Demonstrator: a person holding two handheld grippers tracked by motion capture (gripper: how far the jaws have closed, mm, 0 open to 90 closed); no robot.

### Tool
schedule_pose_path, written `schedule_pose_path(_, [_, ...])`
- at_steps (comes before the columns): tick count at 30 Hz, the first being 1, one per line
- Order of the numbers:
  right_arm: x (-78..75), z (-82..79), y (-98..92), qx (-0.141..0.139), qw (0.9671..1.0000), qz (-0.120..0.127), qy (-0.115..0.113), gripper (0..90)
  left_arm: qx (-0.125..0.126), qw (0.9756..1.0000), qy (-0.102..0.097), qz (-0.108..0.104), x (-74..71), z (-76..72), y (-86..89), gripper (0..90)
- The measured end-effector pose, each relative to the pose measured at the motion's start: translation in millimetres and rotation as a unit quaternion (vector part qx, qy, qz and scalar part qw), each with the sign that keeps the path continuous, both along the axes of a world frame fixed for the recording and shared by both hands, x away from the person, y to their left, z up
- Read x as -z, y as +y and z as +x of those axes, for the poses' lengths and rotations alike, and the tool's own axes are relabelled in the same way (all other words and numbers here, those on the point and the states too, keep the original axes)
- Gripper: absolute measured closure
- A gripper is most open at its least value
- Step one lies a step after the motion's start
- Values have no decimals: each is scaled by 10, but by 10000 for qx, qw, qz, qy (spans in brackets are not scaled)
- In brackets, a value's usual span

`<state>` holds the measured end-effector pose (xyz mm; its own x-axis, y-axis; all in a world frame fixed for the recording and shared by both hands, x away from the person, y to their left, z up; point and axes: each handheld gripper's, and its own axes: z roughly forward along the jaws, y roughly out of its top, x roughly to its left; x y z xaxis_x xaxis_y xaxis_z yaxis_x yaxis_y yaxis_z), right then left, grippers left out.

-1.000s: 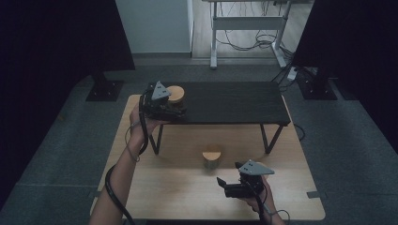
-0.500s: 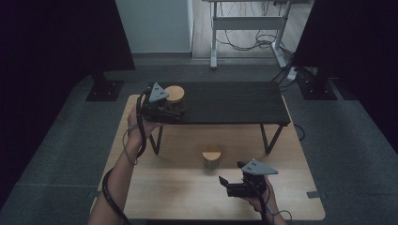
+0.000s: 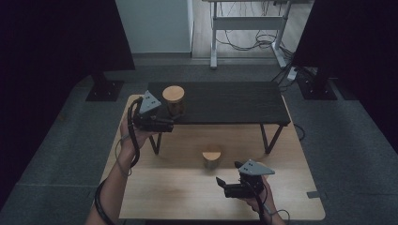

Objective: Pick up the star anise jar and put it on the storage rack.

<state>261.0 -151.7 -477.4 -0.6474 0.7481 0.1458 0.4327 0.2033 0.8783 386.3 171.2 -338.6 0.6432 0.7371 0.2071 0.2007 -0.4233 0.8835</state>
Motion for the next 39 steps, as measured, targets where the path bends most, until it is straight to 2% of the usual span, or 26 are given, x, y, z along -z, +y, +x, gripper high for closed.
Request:
schedule_pose_path(4, [2,-8,-6,3,10000,2,0,89,51,10000,-48,-2,58,-154,33,75])
schedule_pose_path(10, [-22,-25,-17,22,10000,14,-39,89,107,9998,-30,-150,153,-353,91,76])
schedule_pose_path(13, [-29,-32,-14,22,10000,7,-61,89,190,9993,-23,-328,189,-467,147,79])
schedule_pose_path(21, [-1,-42,24,-17,10000,-35,-28,89,175,9989,-4,-425,341,-758,289,81])
schedule_pose_path(26, [16,-47,43,-39,10000,-70,-12,88,219,9988,67,-428,531,-916,334,81])
schedule_pose_path(30, [26,-44,43,-15,10000,-89,-9,88,280,9979,190,-544,705,-1018,373,81])
schedule_pose_path(32, [35,-45,50,-26,9999,-102,3,88,306,9978,244,-532,798,-1063,380,81])
schedule_pose_path(34, [45,-45,58,-31,9999,-119,13,88,291,9980,219,-524,886,-1110,382,81])
schedule_pose_path(39, [74,-42,74,-21,9999,-152,47,87,340,9969,383,-602,1080,-1167,389,81])
